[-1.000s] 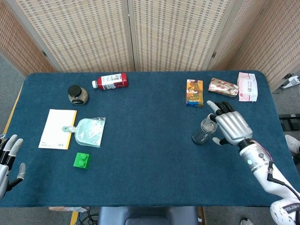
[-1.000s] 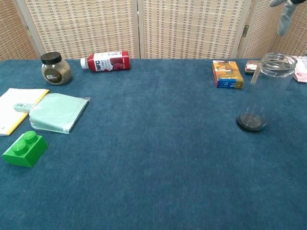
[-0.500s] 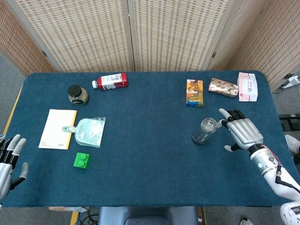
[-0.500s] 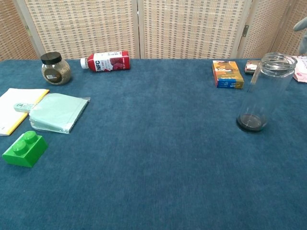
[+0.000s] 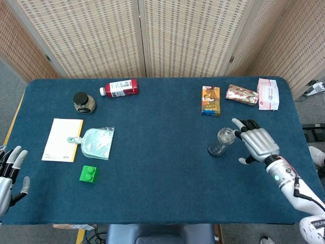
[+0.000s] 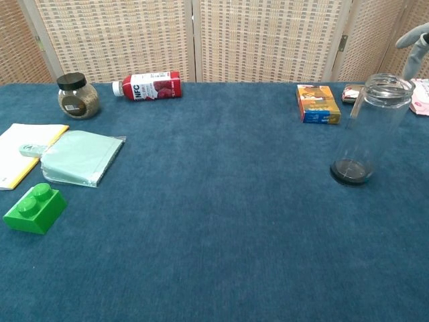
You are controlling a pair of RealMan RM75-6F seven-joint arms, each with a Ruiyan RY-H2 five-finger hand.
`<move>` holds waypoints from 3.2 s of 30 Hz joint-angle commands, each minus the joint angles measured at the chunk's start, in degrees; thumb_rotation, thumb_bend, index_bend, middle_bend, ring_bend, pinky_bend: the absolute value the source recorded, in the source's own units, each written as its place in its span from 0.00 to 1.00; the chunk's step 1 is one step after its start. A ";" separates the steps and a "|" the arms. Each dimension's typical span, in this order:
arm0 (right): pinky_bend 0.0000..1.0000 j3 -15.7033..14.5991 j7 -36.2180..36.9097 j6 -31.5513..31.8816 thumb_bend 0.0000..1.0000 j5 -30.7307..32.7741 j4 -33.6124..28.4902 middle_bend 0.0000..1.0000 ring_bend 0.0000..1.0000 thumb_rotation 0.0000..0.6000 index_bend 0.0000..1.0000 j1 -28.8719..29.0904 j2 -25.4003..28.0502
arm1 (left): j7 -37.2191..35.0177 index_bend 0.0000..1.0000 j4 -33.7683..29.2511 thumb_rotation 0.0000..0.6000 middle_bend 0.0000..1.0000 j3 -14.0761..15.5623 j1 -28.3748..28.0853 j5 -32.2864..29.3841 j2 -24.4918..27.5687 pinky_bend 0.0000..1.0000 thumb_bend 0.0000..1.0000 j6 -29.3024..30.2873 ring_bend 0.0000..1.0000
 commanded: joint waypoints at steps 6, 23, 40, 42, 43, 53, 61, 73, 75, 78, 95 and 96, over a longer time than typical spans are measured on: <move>0.00 -0.23 -1.16 -0.53 0.13 0.73 0.32 0.00 0.00 1.00 0.32 0.63 -0.89 | -0.20 0.00 -0.07 1.00 0.01 0.01 0.11 0.15 0.09 0.00 0.52 0.29 0.00; 0.00 -0.96 -2.64 -0.80 0.13 2.50 1.23 0.00 0.00 1.00 0.32 1.40 -2.30 | -0.37 0.00 -0.12 1.00 0.01 -0.05 0.19 0.18 0.18 0.00 0.52 0.50 0.00; 0.00 -1.07 -2.25 -0.07 0.13 2.61 1.36 0.00 0.00 1.00 0.32 1.32 -2.61 | -0.51 0.00 0.01 1.00 0.01 -0.15 0.20 0.24 0.11 0.00 0.52 0.68 0.00; 0.00 -0.62 -1.27 0.44 0.13 1.85 0.94 0.00 0.00 1.00 0.32 0.98 -2.14 | -0.48 0.00 0.00 1.00 0.01 -0.11 0.21 0.29 0.09 0.00 0.52 0.68 0.00; 0.00 -0.43 -0.85 0.64 0.13 1.49 0.71 0.00 0.00 1.00 0.32 0.82 -1.84 | -0.46 0.00 0.01 1.00 0.01 -0.13 0.19 0.25 0.10 0.00 0.52 0.64 0.00; 0.00 1.88 5.98 5.88 0.13 -5.38 -0.51 0.00 0.00 1.00 0.21 -3.11 0.05 | -0.25 0.00 0.00 1.00 0.01 -0.10 0.16 0.29 0.06 0.00 0.52 0.55 0.00; 0.00 0.05 9.43 12.71 0.13 -10.63 2.70 0.00 0.00 1.00 0.02 -9.74 -1.06 | 0.33 0.00 -0.14 1.00 0.01 -0.26 -0.02 -0.60 0.02 0.00 0.52 -0.32 0.00; 0.00 -5.65 12.35 29.28 0.13 -21.39 12.32 0.00 0.00 1.00 0.02 -24.18 -9.77 | 1.58 0.00 -0.29 1.00 0.01 -0.23 -1.40 -3.56 -0.21 0.00 0.52 -5.25 0.00; 0.00 -6.11 12.11 31.95 0.13 -22.88 14.27 0.00 0.00 1.00 0.02 -26.11 -11.53 | 2.29 0.00 -0.17 1.00 0.01 -0.24 -1.94 -3.91 -0.62 0.00 0.52 -6.44 0.00; 0.00 -6.35 12.08 35.84 0.13 -24.61 16.70 0.00 0.00 1.00 0.02 -28.73 -13.86 | 3.24 0.00 0.15 1.00 0.01 -0.29 -2.55 -4.44 -1.23 0.00 0.52 -7.74 0.00; 0.00 -5.75 19.69 38.32 0.13 -27.95 25.16 0.00 0.00 1.00 0.02 -33.27 -18.50 | 3.97 0.00 0.88 1.00 0.01 -0.04 -3.58 -5.90 -2.15 0.00 0.52 -10.22 0.00; 0.00 -5.61 19.45 38.06 0.13 -27.76 25.18 0.00 0.00 1.00 0.02 -33.33 -18.59 | 3.85 0.00 0.90 1.00 0.01 -0.01 -3.59 -5.80 -2.07 0.00 0.52 -10.16 0.00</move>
